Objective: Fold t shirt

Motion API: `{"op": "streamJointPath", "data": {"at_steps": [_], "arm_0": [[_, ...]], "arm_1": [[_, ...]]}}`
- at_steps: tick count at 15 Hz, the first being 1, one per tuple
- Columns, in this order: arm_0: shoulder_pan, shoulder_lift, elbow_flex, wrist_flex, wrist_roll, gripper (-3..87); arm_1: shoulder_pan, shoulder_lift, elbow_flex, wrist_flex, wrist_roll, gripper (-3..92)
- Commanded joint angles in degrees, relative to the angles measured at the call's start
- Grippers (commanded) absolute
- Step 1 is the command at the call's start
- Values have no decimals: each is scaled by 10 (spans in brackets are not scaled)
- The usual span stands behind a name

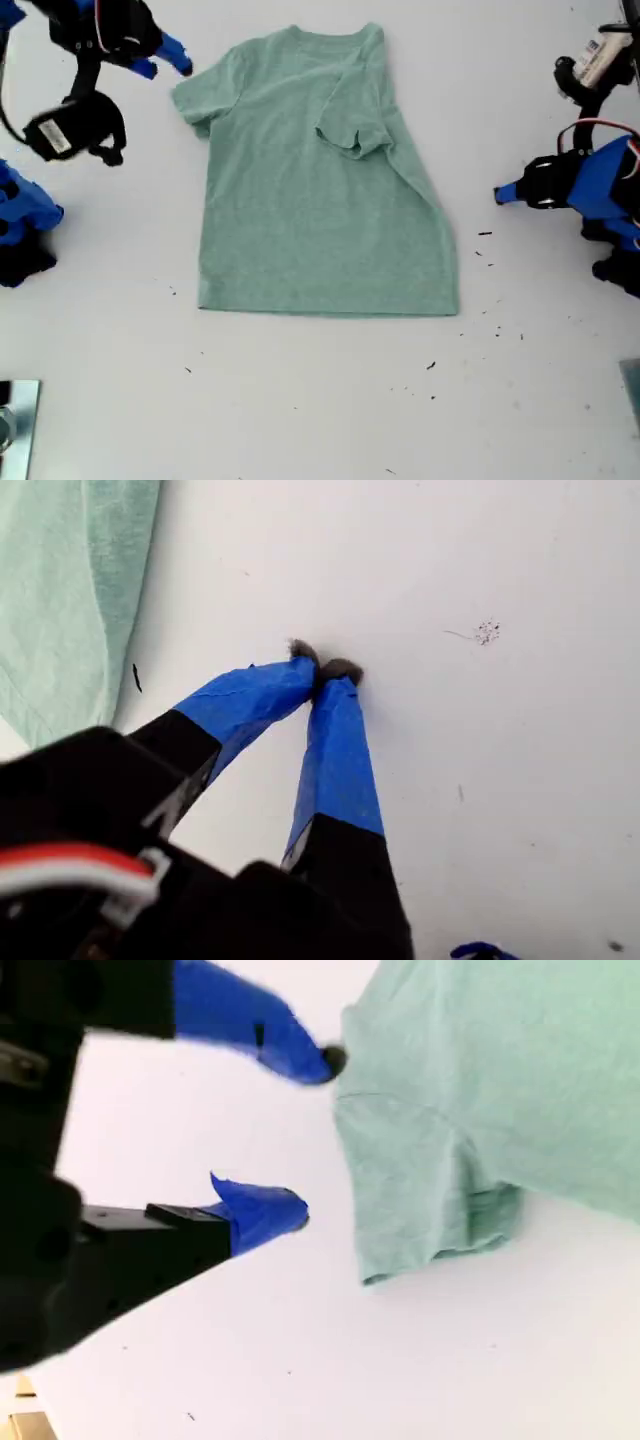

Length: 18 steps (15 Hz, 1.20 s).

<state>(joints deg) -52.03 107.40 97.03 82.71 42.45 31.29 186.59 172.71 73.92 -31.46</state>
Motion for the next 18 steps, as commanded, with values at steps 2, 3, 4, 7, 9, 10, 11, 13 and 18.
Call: {"op": "streamJointPath", "data": {"at_steps": [2, 3, 4, 7, 9, 10, 11, 13, 18], "arm_0": [[-48, -54, -40, 9, 39, 316], [-57, -62, -18, -13, 45, 315], [-68, -76, 11, -42, 47, 314], [-91, -173, 91, -156, 52, 306], [-59, -255, 97, -199, 42, 294], [-54, -279, 94, -209, 35, 118], [-52, -270, 103, -222, 38, -3], [-30, -98, 107, -189, 7, -3], [9, 123, 155, -241, 10, -3]], "arm_1": [[-8, 11, 11, 4, 1, 24], [-8, 18, 12, 6, 0, 24], [-9, 25, 13, 10, 0, 24], [-13, 34, 15, 14, 1, 24], [-12, 38, 16, 15, 0, 24], [-12, 39, 16, 16, 0, 24], [-12, 42, 17, 18, 0, 24], [-13, 46, 18, 19, 0, 24], [-14, 54, 19, 23, 1, 24]]}}
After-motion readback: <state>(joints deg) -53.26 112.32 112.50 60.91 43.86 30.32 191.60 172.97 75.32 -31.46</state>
